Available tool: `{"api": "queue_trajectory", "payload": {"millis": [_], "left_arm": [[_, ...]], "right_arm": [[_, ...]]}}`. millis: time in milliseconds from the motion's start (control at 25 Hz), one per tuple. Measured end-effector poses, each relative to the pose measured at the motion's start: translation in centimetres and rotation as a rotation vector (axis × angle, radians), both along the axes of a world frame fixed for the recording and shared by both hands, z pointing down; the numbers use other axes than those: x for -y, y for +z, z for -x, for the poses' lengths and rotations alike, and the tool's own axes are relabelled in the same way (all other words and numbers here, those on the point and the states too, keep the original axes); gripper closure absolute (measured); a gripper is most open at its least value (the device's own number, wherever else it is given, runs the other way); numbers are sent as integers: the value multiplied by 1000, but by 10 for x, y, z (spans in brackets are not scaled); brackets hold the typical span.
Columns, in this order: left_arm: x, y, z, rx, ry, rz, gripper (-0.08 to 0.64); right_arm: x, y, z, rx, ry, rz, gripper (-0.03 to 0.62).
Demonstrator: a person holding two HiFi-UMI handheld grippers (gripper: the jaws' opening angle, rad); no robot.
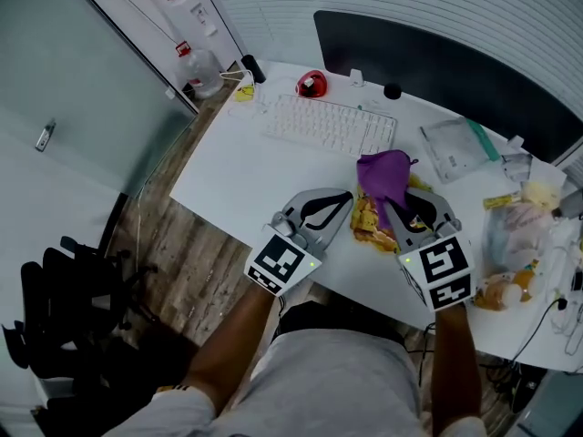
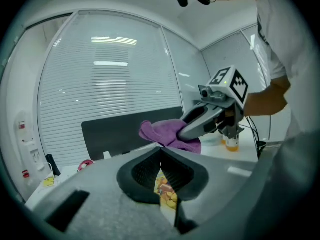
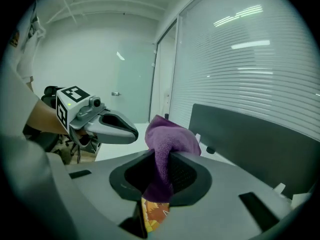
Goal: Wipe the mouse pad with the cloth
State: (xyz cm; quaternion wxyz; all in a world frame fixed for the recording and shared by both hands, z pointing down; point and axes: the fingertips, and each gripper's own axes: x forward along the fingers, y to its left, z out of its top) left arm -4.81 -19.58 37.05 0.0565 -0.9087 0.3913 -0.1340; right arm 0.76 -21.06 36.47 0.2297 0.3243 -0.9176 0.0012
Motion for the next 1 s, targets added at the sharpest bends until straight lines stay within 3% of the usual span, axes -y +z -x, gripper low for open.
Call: {"api": "queue_trajectory", "payload": {"millis": [280, 600, 1000], "left_arm": [[9, 45, -14, 130, 46, 116, 545], [15, 107, -23, 317, 161, 265, 545], [25, 153, -19, 465, 226, 355, 545]], "right_arm": [[17, 29, 5, -107, -50, 69, 523], [37, 69, 21, -229, -67, 144, 523], [49, 122, 47, -376, -121, 221, 523]]}}
